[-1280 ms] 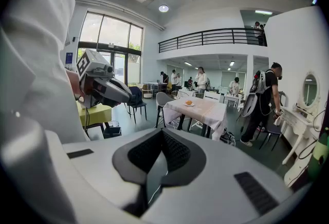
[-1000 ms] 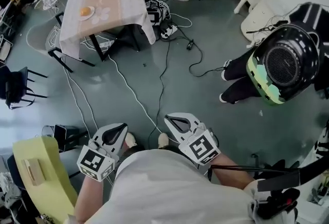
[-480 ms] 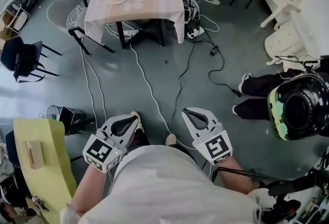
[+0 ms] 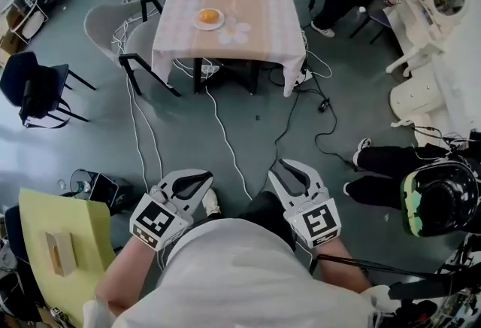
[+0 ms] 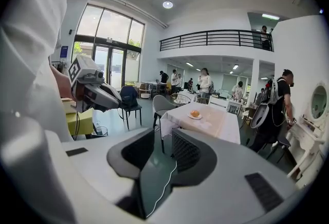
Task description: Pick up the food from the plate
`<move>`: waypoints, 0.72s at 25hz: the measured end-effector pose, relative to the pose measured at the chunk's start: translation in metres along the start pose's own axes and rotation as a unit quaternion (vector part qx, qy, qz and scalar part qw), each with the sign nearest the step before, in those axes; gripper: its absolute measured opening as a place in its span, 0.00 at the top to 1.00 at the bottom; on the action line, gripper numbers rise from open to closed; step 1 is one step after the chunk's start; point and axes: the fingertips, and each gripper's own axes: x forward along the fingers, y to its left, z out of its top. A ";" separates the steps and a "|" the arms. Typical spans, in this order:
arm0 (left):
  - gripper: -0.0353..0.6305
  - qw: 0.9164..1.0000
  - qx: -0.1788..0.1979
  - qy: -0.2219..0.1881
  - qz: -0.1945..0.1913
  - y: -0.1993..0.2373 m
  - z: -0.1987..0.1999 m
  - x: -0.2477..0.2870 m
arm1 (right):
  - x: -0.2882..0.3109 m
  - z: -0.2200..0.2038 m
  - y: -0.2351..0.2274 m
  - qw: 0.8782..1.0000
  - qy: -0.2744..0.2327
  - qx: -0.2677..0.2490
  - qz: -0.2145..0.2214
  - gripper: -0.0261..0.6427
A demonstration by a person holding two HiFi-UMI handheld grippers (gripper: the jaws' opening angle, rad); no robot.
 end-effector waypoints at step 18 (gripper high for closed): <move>0.75 0.998 -0.045 -0.007 0.047 0.209 0.066 0.111 | 0.150 0.052 -0.152 0.999 -0.017 0.020 0.020 0.80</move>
